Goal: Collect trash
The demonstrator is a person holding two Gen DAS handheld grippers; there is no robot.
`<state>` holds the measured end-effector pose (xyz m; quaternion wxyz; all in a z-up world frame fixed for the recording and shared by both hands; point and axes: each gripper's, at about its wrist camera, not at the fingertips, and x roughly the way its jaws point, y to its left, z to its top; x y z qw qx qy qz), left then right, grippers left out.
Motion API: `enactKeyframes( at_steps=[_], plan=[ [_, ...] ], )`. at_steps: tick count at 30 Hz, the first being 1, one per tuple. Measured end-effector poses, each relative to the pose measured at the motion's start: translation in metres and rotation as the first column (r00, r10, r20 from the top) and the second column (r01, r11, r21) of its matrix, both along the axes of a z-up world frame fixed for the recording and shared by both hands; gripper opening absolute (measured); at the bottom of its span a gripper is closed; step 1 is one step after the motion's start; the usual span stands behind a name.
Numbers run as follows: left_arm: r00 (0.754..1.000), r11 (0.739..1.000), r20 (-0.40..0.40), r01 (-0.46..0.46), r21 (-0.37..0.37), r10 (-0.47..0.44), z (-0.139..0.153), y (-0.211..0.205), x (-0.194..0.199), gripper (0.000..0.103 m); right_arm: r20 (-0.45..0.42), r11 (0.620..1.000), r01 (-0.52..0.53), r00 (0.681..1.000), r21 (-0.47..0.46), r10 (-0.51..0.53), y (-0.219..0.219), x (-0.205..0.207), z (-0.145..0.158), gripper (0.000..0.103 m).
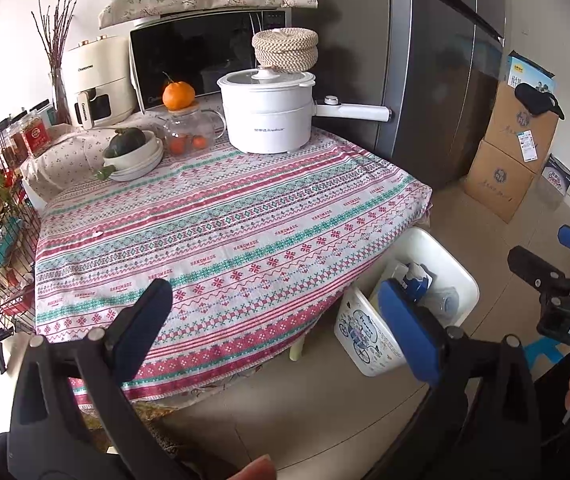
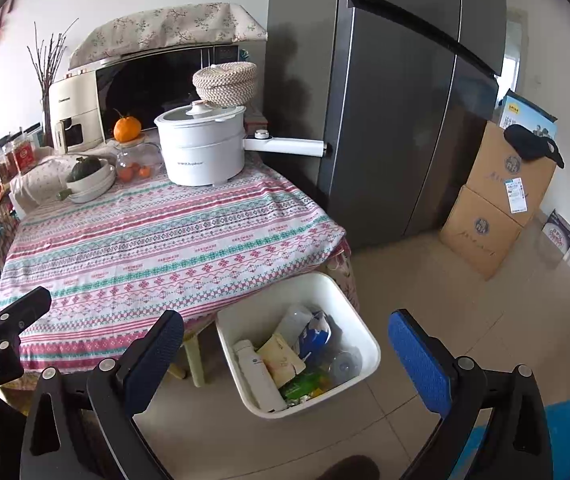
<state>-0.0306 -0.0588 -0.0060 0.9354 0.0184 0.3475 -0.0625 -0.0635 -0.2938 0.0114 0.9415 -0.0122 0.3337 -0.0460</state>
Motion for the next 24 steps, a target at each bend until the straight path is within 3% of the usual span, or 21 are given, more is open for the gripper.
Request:
enactKeyframes(
  at_steps=[24],
  plan=[
    [1.000, 1.000, -0.013, 0.009, -0.012, -0.009, -0.0005, -0.0049, -0.0050, 0.102, -0.005, 1.000, -0.021, 1.000, -0.001, 0.021, 0.0055, 0.0003, -0.0048, 0.103]
  ],
)
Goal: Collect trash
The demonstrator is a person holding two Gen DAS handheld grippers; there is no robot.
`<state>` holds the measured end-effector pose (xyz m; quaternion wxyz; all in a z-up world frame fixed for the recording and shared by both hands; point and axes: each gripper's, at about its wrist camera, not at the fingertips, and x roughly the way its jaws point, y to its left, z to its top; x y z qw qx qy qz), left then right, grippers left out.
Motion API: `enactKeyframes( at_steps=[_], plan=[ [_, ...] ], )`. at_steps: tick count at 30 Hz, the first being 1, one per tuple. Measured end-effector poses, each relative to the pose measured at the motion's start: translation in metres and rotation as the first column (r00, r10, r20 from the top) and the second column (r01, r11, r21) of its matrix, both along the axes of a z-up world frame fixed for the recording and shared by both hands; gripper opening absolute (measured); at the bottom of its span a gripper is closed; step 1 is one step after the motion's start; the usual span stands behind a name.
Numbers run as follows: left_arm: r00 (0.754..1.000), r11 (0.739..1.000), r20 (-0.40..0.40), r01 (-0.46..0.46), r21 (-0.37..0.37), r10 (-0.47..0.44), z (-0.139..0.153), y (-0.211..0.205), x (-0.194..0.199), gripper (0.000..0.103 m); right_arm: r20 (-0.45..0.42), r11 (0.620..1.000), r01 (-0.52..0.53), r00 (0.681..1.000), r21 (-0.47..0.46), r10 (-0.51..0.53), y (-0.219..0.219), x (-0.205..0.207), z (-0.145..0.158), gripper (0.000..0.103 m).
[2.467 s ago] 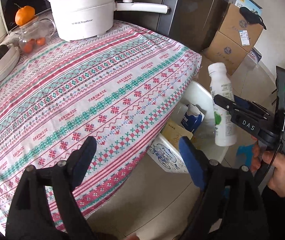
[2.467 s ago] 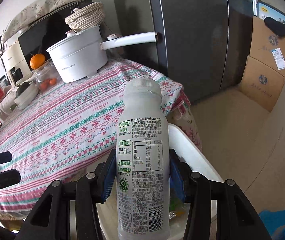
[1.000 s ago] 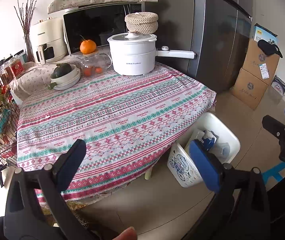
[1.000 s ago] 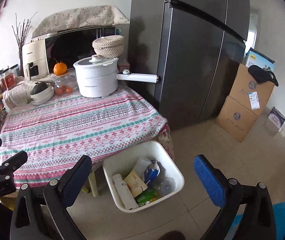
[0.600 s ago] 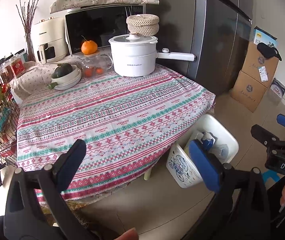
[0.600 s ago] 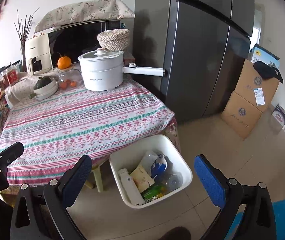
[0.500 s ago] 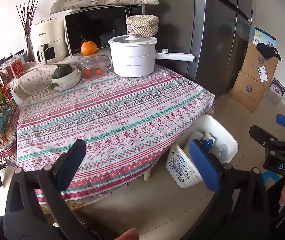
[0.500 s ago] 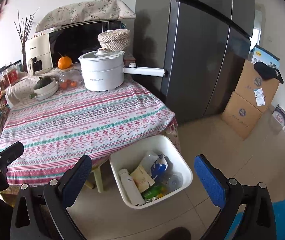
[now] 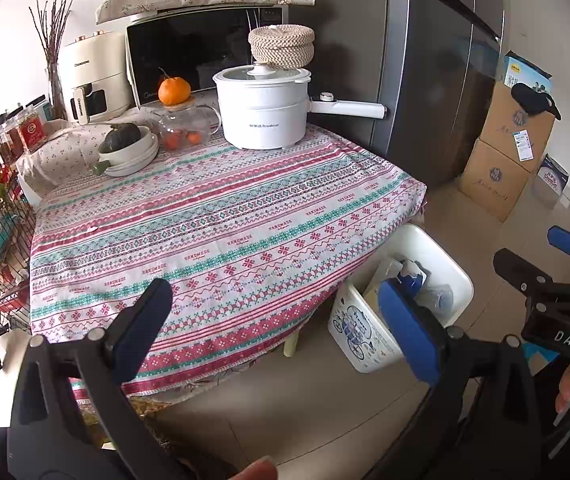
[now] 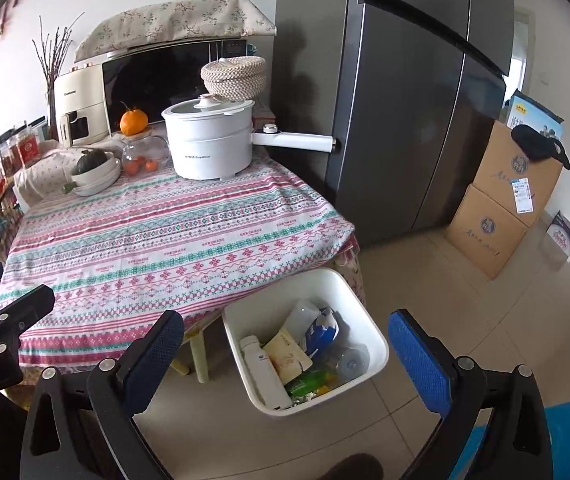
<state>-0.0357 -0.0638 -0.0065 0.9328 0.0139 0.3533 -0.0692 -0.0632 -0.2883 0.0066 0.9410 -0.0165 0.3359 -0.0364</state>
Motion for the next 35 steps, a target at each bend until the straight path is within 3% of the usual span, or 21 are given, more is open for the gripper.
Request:
enactKeyframes(
  at_steps=[35],
  plan=[
    [0.999, 1.000, -0.035, -0.027, 0.000, 0.027, -0.0060, 0.0097, 0.0051, 0.102, 0.022, 1.000, 0.013, 1.000, 0.007, -0.014, -0.0028, -0.0049, 0.0043, 0.103]
  ],
)
